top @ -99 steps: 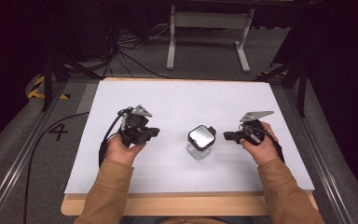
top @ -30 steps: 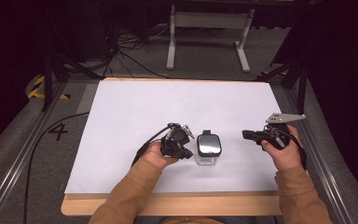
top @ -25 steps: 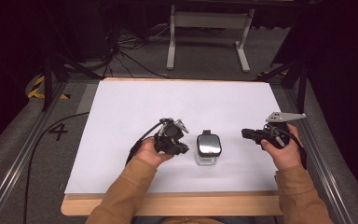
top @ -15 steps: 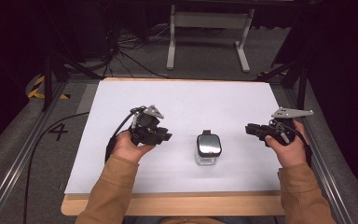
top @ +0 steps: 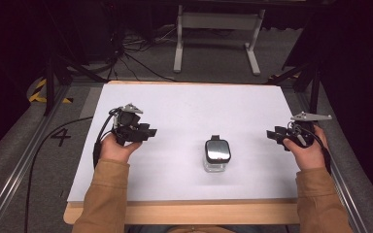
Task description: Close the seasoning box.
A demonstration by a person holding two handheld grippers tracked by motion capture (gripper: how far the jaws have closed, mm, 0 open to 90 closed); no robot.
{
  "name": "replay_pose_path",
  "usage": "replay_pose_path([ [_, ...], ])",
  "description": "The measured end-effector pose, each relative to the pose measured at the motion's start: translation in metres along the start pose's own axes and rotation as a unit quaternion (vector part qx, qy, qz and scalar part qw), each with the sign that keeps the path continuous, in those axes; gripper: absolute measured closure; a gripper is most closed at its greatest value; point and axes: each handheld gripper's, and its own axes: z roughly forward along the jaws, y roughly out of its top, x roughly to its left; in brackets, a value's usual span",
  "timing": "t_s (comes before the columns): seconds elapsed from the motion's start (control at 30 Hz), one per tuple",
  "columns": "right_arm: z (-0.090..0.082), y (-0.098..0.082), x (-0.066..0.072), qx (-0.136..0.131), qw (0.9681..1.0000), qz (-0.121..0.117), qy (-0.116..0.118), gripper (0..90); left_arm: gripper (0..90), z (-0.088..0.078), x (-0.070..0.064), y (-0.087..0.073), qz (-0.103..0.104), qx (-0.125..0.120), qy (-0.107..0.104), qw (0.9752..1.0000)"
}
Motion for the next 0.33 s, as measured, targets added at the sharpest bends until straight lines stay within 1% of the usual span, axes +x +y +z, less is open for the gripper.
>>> replay_pose_path([
  [0.03,0.003,-0.002,-0.002,0.005,1.0,0.0,-0.001,53.0,57.8,0.003,0.003,-0.002,-0.008,0.0,-0.001,1.0],
  [0.07,0.006,-0.003,-0.003,0.008,1.0,0.003,0.001,52.6,56.2,0.004,0.006,-0.004,-0.009,0.0,0.004,1.0],
  [0.1,0.008,-0.005,-0.004,0.011,0.9999,0.005,0.003,52.6,55.2,0.006,0.008,-0.005,-0.018,-0.003,0.004,0.9998],
  [0.13,0.01,-0.006,-0.005,0.012,0.9999,0.007,0.006,52.5,55.0,0.006,0.011,-0.007,-0.021,-0.005,0.004,0.9998],
  [0.2,0.013,-0.007,-0.005,0.016,0.9998,0.01,0.006,51.6,53.8,0.007,0.013,-0.008,-0.033,-0.009,0.004,0.9994],
  [0.23,0.014,-0.008,-0.006,0.014,0.9998,0.011,0.006,50.9,52.4,0.007,0.014,-0.009,-0.033,-0.009,0.009,0.9994],
  [0.33,0.015,-0.008,-0.006,0.009,0.9998,0.014,0.008,49.9,51.1,0.006,0.014,-0.008,-0.034,-0.018,0.011,0.9992],
])
